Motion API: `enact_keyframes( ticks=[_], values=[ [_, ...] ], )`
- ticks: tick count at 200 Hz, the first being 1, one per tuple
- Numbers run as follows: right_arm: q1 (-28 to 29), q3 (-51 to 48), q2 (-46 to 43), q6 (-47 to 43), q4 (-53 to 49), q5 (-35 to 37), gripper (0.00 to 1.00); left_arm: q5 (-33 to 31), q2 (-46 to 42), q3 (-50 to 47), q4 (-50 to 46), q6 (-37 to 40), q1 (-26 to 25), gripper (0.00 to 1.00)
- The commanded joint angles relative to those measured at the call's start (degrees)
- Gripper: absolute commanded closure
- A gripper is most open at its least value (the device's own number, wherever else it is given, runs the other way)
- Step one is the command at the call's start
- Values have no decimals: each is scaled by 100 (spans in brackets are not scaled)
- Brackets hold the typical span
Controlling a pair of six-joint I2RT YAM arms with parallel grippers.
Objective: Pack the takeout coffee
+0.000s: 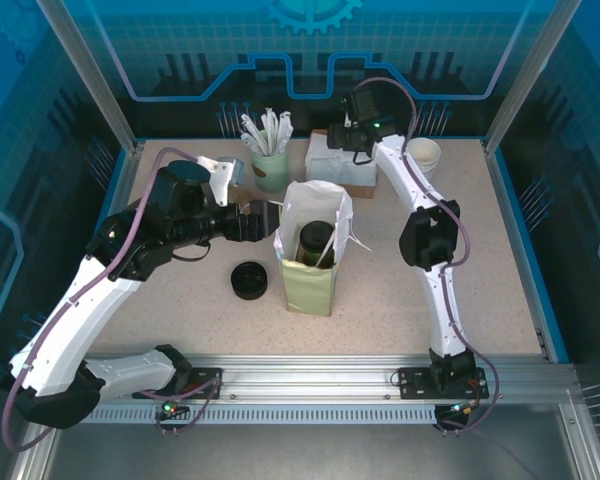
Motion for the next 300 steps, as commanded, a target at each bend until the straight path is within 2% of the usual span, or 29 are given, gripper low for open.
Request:
enact_keyframes(
  ticks=[1, 101, 161, 216, 249, 300],
  values=[
    [44, 501, 403, -128, -354, 201, 40, -111, -84, 2, -164, -108, 56, 2],
    [17, 580, 1131, -139, -172, 563, 41, -92, -195, -112, -31, -113, 71, 1],
    [-10, 589, 1356, -12, -187, 497, 44, -107, -190, -96, -92, -46, 68, 1],
    [-22, 594, 1357, 7, -139, 369, 59, -132, -294, -130, -162, -70, 65, 1],
    [-48, 597, 1371, 42, -103, 364, 74, -144, -312, -157, -184, -55, 71, 1],
    [-70, 626, 1290, 7, -99, 347, 91, -144, -311, -191, -181, -46, 73, 1]
  ],
)
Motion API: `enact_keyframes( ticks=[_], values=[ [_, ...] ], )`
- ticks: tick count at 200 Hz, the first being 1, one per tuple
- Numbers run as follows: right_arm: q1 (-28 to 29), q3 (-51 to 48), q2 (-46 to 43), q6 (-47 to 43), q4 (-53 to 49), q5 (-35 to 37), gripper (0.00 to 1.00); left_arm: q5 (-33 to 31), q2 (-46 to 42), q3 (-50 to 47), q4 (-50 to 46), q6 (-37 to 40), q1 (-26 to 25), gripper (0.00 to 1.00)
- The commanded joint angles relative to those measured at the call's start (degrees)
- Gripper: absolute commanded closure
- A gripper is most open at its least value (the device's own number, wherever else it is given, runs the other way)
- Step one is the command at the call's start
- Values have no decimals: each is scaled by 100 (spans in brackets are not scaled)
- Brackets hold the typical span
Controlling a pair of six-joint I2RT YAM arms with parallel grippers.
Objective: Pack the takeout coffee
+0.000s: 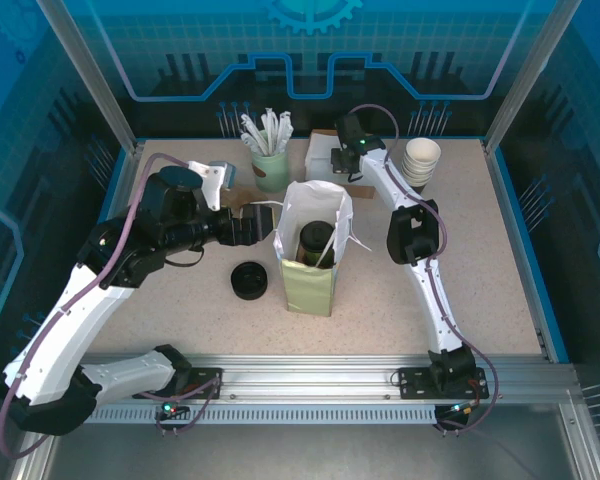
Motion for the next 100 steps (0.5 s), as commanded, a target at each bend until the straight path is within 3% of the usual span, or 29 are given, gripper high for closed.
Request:
enact_keyframes(
  ticks=[1, 25, 100],
  values=[
    [-57, 216, 36, -10, 23, -90, 91, -62, -66, -84, -72, 74, 47, 1],
    [-83, 216, -54, -26, 14, -75, 100, -54, -63, -92, -61, 68, 46, 1],
    [-66, 201, -686, -43, -189, -164, 100, -67, -63, -111, -56, 70, 48, 1]
  ],
)
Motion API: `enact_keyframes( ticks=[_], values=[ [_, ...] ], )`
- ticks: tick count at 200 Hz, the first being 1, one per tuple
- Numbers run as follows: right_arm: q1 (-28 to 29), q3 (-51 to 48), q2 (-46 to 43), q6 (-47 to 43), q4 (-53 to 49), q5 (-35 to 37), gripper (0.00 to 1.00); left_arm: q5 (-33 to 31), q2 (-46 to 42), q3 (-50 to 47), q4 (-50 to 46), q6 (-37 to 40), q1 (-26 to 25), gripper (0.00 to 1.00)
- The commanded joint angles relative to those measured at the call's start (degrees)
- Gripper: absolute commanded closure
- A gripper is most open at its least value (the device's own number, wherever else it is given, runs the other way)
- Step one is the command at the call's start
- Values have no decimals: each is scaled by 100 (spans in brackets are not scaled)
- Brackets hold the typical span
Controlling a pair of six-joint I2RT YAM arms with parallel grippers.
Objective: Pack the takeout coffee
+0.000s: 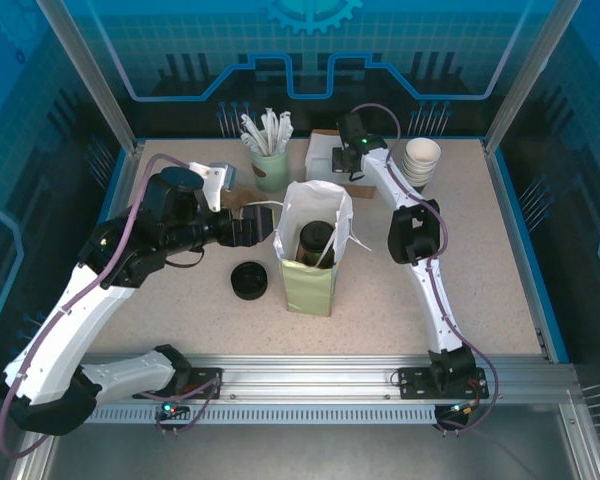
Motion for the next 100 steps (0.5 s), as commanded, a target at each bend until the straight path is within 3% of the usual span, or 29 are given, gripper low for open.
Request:
enact_keyframes(
  ticks=[1, 100],
  values=[
    [-16, 177, -658, -31, -169, -80, 100, -65, -63, -78, -31, 70, 52, 1],
    [76, 139, -2604, -23, -685, -590, 100, -70, -98, -240, 80, 52, 55, 1]
  ],
)
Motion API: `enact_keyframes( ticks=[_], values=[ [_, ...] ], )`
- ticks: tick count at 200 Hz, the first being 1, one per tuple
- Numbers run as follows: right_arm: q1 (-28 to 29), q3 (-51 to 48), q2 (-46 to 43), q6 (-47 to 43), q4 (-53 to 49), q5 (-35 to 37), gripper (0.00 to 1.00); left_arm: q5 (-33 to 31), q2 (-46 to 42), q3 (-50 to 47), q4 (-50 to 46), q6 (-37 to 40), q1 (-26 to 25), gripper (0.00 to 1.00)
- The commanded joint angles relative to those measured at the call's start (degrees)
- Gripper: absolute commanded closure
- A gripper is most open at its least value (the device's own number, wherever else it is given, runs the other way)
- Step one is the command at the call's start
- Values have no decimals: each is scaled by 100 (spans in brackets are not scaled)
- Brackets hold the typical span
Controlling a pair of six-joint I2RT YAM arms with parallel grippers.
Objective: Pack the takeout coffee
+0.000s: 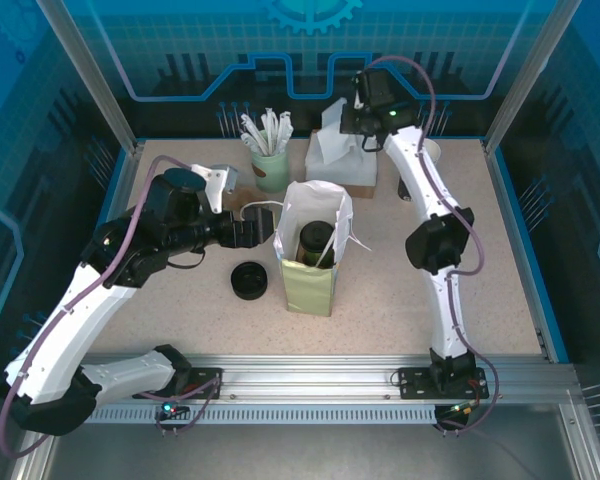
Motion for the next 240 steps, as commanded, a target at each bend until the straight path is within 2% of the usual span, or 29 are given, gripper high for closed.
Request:
enact_keyframes(
  ticks=[1, 70, 139, 164, 192, 240],
  values=[
    [59, 136, -535, -19, -297, -296, 100, -75, -91, -120, 79, 50, 55, 1],
    [119, 89, -1973, 417, -910, -1057, 100, -100, -149, -352, 280, 50, 72, 1],
    [224, -1316, -3694, 1284, -560, -2201, 100, -148, -200, -597, 549, 26, 108, 1],
    [513, -1921, -4265, 1437, -471, -2149, 100, -195, -236, -591, 547, 85, 122, 1],
    [850, -3077, -5004, 1931, 36, -2229, 100, -361, -331, -600, 551, 174, 148, 1],
    [1801, -4787, -5926, 2275, 985, -1545, 100, -557, -416, -667, 507, 274, 166, 1]
  ],
)
